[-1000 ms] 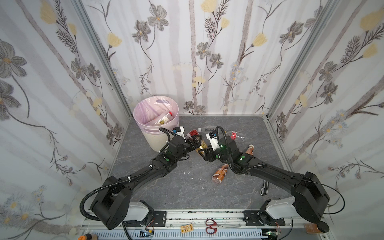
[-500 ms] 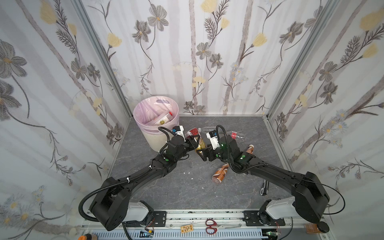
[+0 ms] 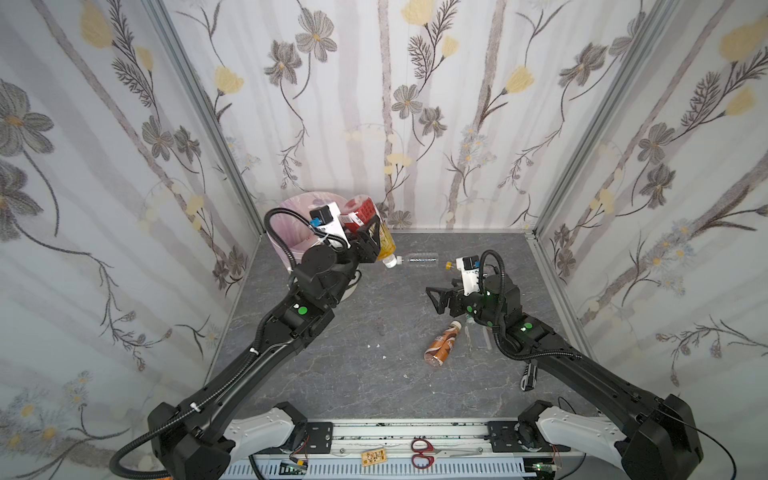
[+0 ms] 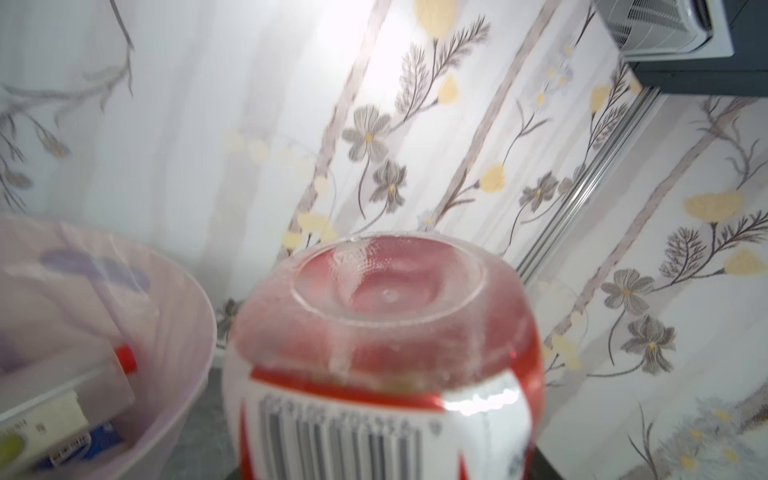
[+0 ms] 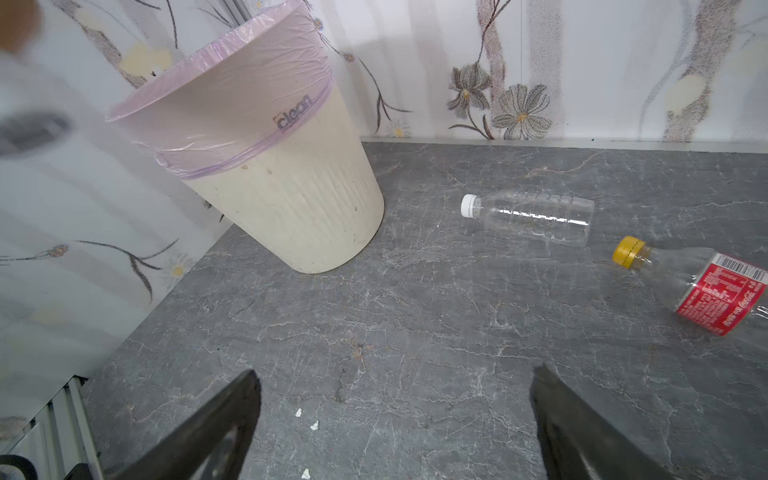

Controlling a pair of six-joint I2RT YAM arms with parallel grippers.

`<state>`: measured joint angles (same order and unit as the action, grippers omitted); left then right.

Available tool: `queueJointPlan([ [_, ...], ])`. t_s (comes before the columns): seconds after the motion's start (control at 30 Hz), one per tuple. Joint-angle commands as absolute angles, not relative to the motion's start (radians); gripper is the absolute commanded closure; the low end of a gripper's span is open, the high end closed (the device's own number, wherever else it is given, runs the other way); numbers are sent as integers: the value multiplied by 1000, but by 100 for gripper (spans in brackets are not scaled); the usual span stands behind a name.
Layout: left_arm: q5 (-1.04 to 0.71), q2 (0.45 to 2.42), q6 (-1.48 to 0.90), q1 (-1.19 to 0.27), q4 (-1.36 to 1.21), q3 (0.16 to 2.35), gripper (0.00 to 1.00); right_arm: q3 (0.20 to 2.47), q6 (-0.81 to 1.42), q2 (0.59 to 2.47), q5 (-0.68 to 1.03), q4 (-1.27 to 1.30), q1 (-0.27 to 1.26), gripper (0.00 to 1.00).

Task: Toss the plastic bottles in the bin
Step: 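Lift the gold-red bottle over the bin with the left gripper while the right gripper withdraws, then open the left gripper to drop the gold-red bottle into the bin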

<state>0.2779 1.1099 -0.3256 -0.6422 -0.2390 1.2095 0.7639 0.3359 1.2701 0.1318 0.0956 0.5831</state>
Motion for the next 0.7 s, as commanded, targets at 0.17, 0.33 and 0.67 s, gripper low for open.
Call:
queueJointPlan([
  [0.17,432,962,145,-643,-397,1419,47,761,359,1315,164,159,580,0],
  [0.33,557,994,325,-612,-530,1391,45,762,372,1340,181,186,580,0],
  [0.67,485,1264,-206,-343,-89,1409,0,763,400,1332,200,191,580,0],
])
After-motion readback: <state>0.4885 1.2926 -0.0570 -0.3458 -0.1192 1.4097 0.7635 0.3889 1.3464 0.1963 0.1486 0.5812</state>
